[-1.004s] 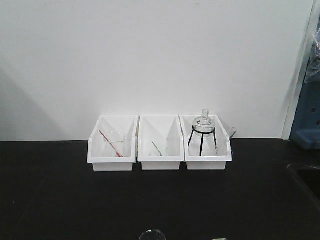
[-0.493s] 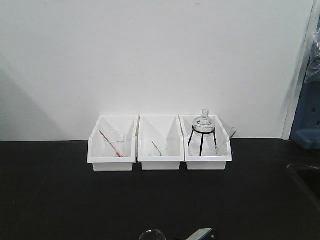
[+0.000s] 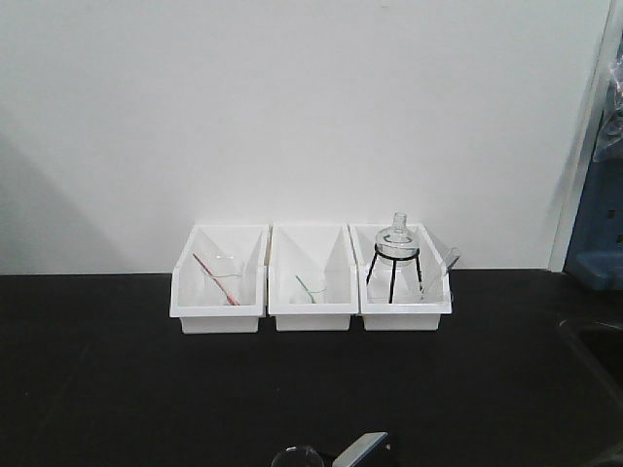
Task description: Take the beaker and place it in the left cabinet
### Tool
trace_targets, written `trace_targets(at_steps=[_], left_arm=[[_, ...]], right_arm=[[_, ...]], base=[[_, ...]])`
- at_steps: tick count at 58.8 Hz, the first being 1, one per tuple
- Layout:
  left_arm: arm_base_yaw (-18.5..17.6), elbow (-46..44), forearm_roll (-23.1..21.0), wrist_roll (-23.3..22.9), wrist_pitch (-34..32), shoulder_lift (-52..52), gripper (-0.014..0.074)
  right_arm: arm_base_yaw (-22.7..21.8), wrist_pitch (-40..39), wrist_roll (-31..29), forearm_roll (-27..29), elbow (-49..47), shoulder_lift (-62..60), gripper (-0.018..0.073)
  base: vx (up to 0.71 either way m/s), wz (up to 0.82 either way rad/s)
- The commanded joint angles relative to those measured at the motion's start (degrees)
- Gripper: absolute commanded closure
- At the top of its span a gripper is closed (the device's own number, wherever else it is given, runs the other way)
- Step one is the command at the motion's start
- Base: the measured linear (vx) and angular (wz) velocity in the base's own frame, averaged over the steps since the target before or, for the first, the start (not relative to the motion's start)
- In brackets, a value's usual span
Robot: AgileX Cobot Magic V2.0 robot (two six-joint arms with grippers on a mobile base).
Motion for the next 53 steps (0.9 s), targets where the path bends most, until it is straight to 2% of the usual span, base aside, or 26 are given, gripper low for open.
trace_targets(at_steps=[1, 5, 9, 17, 28, 34, 37, 46, 53], left_arm=[[0.01, -0.65, 0.0, -0.24, -4.74, -0.52, 0.0593], [0.01, -0.65, 0.0, -0.24, -4.74, -0.52, 0.0593], [0.01, -0.65, 0.0, -0.24, -4.74, -0.52, 0.0593], [0.01, -0.65, 0.0, -0.24, -4.74, -0.52, 0.0593], [0.01, -0.65, 0.0, -0.24, -4.74, -0.52, 0.0593], [0.01, -0.65, 0.0, -0.24, -4.74, -0.52, 0.0593], [0.01, -0.65, 0.0, -0.24, -4.74, -0.52, 0.0593], [0.01, -0.65, 0.0, -0.24, -4.74, -0.52, 0.0593], [0.01, -0.65, 0.0, -0.24, -4.74, -0.52, 0.0593]], right_arm=[[0.03, -12.01, -0.23, 0.1, -1.33, -2.4, 0.006], [0.03, -11.95, -0.23, 0.1, -1.33, -2.4, 0.0149], [0.03, -11.95, -0.23, 0.05, -1.33, -2.4, 0.0277], [0.03, -12.01, -0.23, -0.86, -1.33, -2.45, 0.0578], [0.03, -10.69, 4.39, -2.15, 0.76, -6.87, 0.0564], [-0.02, -5.29, 7.07, -1.06, 2.74, -13.18, 0.0564], [-0.02, 0.17, 7.83, -0.79, 3.52, -17.54, 0.0563], [-0.02, 23.73, 11.63, -2.56, 3.81, -32.28, 0.0564], [-0.02, 40.04, 15.57, -7.24, 3.81, -44.36, 0.0564]], base=[[0.0, 0.0], [0.0, 0.0], [0.0, 0.0], [0.0, 0.0], [0.0, 0.0], [0.0, 0.0], [0.0, 0.0], [0.0, 0.0], [0.0, 0.0]])
